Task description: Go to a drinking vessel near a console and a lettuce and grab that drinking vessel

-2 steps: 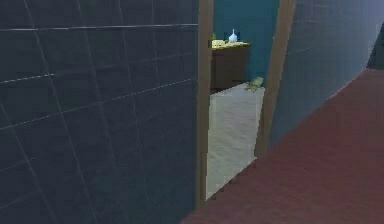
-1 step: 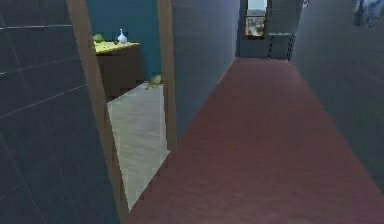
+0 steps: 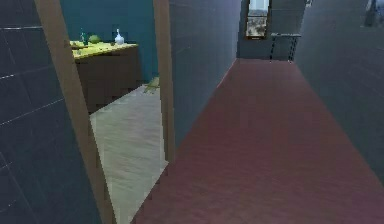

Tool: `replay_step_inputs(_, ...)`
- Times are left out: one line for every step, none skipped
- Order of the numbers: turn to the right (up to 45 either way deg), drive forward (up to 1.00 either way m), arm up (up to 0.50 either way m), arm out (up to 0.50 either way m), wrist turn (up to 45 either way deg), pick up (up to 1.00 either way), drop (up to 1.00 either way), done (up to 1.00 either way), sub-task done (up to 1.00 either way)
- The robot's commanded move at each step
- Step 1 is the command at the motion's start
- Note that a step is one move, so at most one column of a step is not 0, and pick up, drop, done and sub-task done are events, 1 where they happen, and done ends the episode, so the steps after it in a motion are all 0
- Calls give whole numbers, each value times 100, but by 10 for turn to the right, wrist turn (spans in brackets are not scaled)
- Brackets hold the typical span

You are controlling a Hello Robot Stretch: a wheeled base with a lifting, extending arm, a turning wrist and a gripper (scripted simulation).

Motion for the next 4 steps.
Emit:
replay_step_inputs(60,0,0,0,0,0,0,0,0)
replay_step_inputs(0,95,0,0,0,0,0,0,0)
replay_step_inputs(-390,0,0,0,0,0,0,0,0)
replay_step_inputs(0,10,0,0,0,0,0,0,0)
